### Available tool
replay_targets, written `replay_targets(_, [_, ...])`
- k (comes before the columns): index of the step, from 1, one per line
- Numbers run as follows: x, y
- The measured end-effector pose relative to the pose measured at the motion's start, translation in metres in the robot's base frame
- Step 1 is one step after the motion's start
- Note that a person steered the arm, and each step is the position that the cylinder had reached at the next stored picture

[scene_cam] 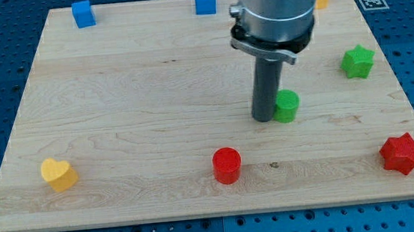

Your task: Place green circle below green star

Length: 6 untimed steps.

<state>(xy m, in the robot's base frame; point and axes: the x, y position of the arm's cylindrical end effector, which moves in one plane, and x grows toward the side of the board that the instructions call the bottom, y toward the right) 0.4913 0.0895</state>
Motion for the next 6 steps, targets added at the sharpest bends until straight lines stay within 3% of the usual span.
replay_targets(3, [-0.001, 0.082])
replay_targets(5, [-0.045, 0.057])
replay_targets(6, [-0.038, 0.069])
